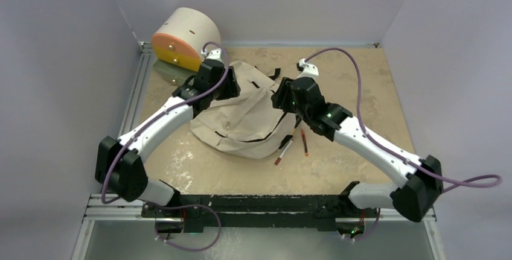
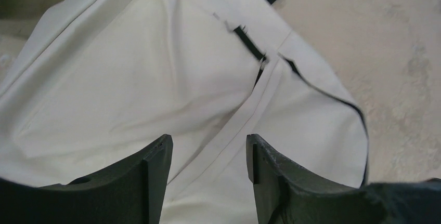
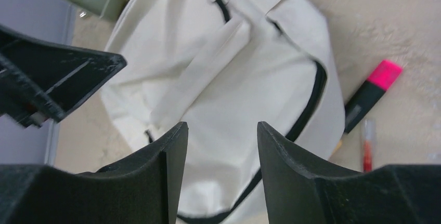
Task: Pack the student bag
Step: Zip the student bag at the center of the board, then unzip the student bag at the center of the board.
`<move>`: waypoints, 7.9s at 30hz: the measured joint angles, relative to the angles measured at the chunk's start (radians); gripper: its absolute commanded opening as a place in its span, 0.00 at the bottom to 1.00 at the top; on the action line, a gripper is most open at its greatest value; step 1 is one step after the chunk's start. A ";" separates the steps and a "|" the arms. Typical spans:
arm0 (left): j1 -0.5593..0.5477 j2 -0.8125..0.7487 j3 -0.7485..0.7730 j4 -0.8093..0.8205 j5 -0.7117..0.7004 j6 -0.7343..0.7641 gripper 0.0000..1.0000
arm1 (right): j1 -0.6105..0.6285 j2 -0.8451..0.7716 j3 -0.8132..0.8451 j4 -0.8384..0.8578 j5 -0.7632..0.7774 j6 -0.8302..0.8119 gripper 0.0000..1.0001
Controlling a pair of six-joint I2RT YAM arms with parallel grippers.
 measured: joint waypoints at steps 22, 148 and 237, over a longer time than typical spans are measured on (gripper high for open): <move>0.000 0.581 0.465 -0.060 -0.010 -0.344 0.54 | -0.217 0.517 0.119 0.325 -0.312 -0.096 0.45; 0.006 0.441 0.291 0.106 0.093 -0.164 0.40 | -0.272 0.679 0.294 0.423 -0.529 -0.248 0.00; 0.052 0.481 0.154 0.552 0.385 -0.423 0.00 | -0.312 0.628 0.094 0.707 -0.745 -0.380 0.33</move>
